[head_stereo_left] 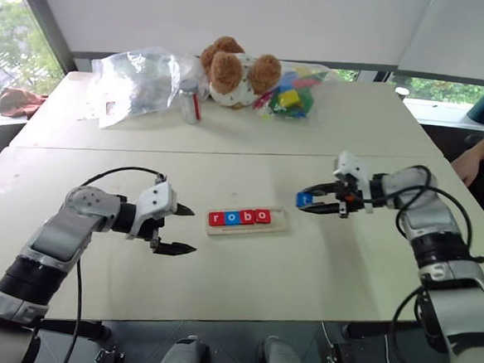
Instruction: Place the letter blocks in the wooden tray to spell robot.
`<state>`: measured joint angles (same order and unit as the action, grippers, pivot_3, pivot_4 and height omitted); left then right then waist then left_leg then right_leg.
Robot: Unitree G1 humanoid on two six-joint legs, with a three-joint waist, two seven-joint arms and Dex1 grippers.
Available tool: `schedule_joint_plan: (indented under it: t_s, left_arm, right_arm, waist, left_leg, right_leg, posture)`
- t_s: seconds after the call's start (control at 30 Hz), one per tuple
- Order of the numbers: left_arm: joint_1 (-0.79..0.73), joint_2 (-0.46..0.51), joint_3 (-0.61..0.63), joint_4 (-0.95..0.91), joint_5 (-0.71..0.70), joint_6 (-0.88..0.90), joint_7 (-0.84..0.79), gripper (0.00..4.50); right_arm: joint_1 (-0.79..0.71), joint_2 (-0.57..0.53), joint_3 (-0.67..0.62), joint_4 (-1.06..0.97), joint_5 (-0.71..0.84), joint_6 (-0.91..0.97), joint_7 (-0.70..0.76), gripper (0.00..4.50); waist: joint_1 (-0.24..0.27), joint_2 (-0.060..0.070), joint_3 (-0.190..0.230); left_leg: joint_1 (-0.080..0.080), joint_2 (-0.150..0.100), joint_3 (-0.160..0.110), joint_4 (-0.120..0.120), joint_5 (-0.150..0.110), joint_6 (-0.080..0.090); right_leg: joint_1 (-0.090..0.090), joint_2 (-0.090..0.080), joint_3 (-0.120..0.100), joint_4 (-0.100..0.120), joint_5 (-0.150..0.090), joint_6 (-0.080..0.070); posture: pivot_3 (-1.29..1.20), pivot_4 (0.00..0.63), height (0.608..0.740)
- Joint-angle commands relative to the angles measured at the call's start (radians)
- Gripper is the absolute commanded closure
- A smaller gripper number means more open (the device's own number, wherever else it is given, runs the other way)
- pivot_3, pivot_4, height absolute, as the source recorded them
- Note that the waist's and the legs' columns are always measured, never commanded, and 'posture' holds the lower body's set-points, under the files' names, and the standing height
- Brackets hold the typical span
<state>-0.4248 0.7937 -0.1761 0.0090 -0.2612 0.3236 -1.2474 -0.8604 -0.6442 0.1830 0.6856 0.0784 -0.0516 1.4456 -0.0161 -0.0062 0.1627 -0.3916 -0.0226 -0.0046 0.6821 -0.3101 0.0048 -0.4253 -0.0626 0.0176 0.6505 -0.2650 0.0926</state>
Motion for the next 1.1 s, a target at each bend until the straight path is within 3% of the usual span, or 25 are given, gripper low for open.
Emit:
schedule_joint_plan:
  t_s: [0.03, 0.33, 1.1]
  left_arm:
    - [-0.004, -0.003, 0.007, 0.0, 0.009, -0.018, -0.002, 0.0]
    - [0.039, -0.004, 0.031, -0.045, -0.002, 0.001, 0.022, 0.0]
    - [0.068, -0.034, 0.026, -0.07, -0.001, 0.006, 0.065, 0.0]
  right_arm:
    - [-0.06, 0.042, 0.048, 0.128, -0.061, -0.089, 0.022, 3.34]
    - [-0.16, 0.112, 0.08, 0.343, -0.137, -0.218, 0.023, 3.34]
    - [-0.185, 0.191, 0.083, 0.377, -0.175, -0.171, 0.08, 3.34]
  waist:
    - [0.006, 0.0, 0.0]
    - [-0.004, 0.0, 0.0]
    - [-0.004, 0.0, 0.0]
  left_leg:
    - [0.0, 0.0, 0.0, 0.0, 0.0, 0.0]
    - [-0.001, -0.002, 0.001, 0.0, 0.003, -0.005]
    - [-0.001, -0.001, 0.001, 0.0, 0.003, -0.006]
  right_leg:
    - [0.0, 0.0, 0.0, 0.0, 0.0, 0.0]
    - [-0.001, -0.002, 0.0, -0.001, 0.0, 0.0]
    - [-0.001, -0.001, 0.0, 0.0, 0.0, 0.0]
  posture:
    - [0.0, 0.15, 0.74]
    - [0.0, 0.15, 0.74]
    - [0.0, 0.15, 0.74]
